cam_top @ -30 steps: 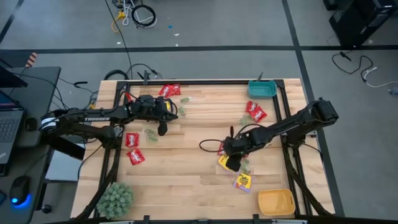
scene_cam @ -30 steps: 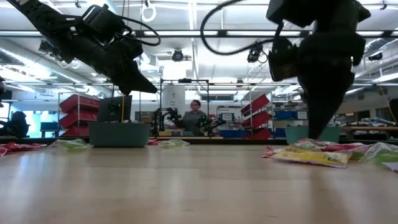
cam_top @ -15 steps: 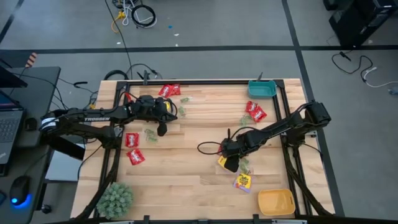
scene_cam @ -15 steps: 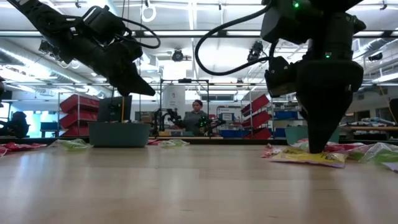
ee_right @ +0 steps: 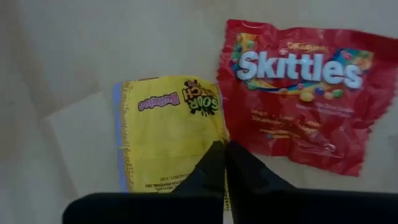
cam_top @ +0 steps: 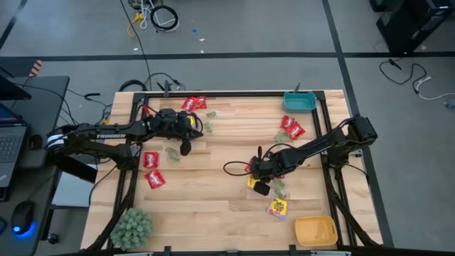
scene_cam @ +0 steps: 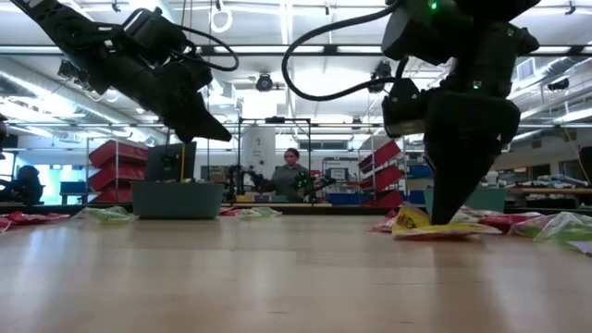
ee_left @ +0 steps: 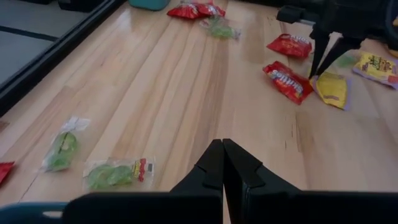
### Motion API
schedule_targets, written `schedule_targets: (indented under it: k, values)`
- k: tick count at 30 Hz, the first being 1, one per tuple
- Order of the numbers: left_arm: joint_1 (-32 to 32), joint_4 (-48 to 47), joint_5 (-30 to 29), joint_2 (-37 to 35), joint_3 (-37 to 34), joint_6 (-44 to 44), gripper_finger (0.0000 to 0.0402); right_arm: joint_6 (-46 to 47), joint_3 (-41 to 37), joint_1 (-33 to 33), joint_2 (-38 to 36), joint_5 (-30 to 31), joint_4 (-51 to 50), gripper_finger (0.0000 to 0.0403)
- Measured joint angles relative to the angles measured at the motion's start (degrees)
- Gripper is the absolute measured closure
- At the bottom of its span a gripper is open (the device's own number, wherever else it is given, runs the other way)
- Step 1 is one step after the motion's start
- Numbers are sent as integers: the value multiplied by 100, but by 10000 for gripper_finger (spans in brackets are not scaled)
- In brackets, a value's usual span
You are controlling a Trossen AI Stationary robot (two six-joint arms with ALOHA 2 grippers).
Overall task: Sort candy
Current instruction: Put the yellow candy into the dark blue bin
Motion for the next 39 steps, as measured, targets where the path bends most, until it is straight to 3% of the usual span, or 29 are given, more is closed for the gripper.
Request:
schedule_targets:
  k: [7, 12, 17, 23, 29, 39]
  values:
    - [-2, 506, 385, 33, 0, -458, 401, -222, -3, -78, -496, 571, 104, 403]
    - [-142, 909, 493, 57, 0, -550, 397, -624, 4, -207, -794, 1418, 724, 403]
    - [-398, 1344, 494, 57, 0, -558, 350, -1428, 4, -420, -836, 2026, 1861, 403]
    - [-601, 1482, 428, 55, 0, -741, 267, -2456, 6, -723, -835, 2164, 3148, 403]
    - [-703, 1483, 413, 55, 162, -1176, 202, -2963, 8, -975, -836, 2164, 3531, 403]
    - [-788, 291, 411, 459, 1168, -1618, 167, -3401, 8, -1107, -834, 2162, 3617, 403]
